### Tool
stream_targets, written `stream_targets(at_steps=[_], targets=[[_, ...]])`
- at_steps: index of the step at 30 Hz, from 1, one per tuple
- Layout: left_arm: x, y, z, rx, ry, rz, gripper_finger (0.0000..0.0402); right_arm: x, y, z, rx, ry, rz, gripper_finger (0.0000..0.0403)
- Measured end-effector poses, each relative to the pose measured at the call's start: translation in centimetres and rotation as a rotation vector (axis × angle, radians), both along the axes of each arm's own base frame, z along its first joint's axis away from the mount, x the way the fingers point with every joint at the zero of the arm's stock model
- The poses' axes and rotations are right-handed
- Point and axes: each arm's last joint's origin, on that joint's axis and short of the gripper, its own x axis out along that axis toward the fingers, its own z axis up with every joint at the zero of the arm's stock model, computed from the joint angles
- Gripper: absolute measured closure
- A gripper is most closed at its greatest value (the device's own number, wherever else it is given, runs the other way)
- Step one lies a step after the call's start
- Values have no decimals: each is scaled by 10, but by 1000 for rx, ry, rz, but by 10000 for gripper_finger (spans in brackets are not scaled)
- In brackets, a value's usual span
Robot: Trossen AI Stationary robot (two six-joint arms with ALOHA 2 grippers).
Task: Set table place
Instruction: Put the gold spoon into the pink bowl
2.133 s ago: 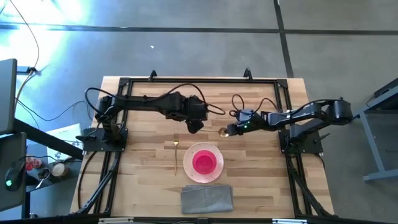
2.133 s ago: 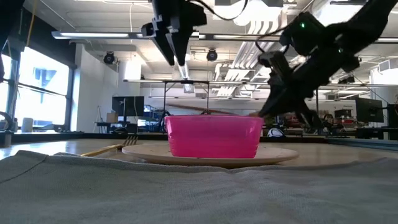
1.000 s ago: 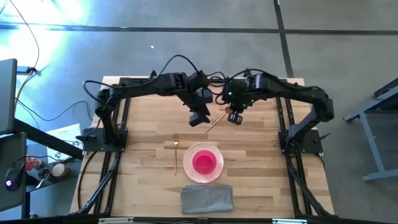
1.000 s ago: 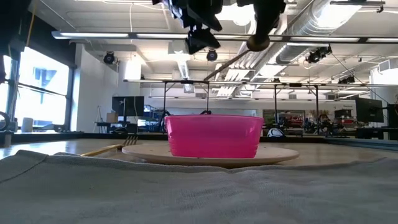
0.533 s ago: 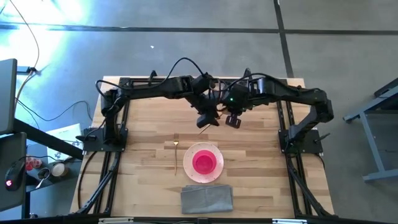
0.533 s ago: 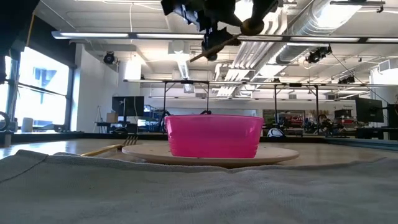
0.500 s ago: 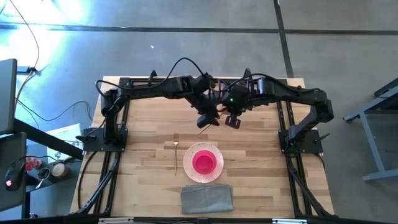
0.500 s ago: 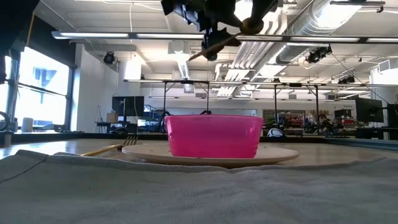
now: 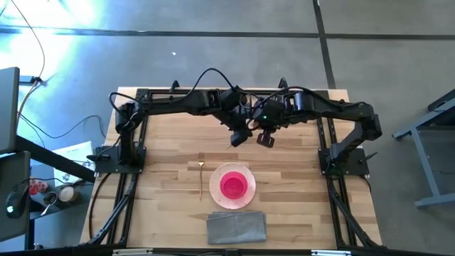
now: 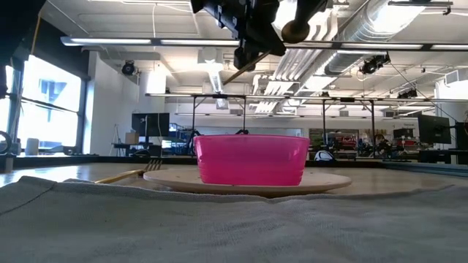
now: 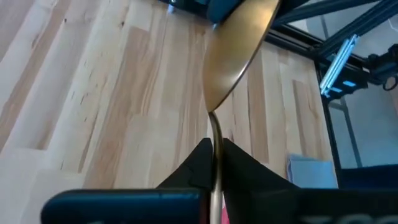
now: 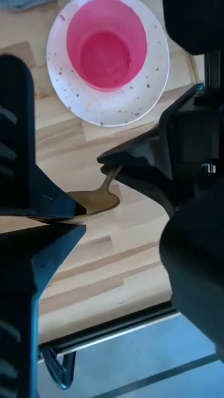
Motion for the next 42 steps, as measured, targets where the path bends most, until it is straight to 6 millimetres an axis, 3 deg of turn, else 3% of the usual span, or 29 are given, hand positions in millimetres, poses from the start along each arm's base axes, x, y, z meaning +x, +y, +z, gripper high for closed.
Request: stream_targets(at_steps=[8,15,19,22,28,35,39,42], targets=[[2,2,3,-4,-36,22,397,-10,-2,9,-81,-2,-22,383],[4,2,2,-13,-44,32,399,-35,-7,55,-242,-84,-160,326],[9,4,11,1,-138,43,400,-55,-4,76,-205,-196,-308,301],[15,6,29,26,-305,57,400,-73,8,75,-201,-255,-344,290],[15,13,53,46,-506,72,400,-100,35,27,-170,-348,-510,283],[14,25,70,53,-672,92,401,-86,48,-45,-5,-656,-485,283],[11,33,71,33,-693,89,401,-80,44,-67,91,-816,-449,283],[10,35,71,32,-687,97,401,-80,41,-63,159,-960,-379,283]])
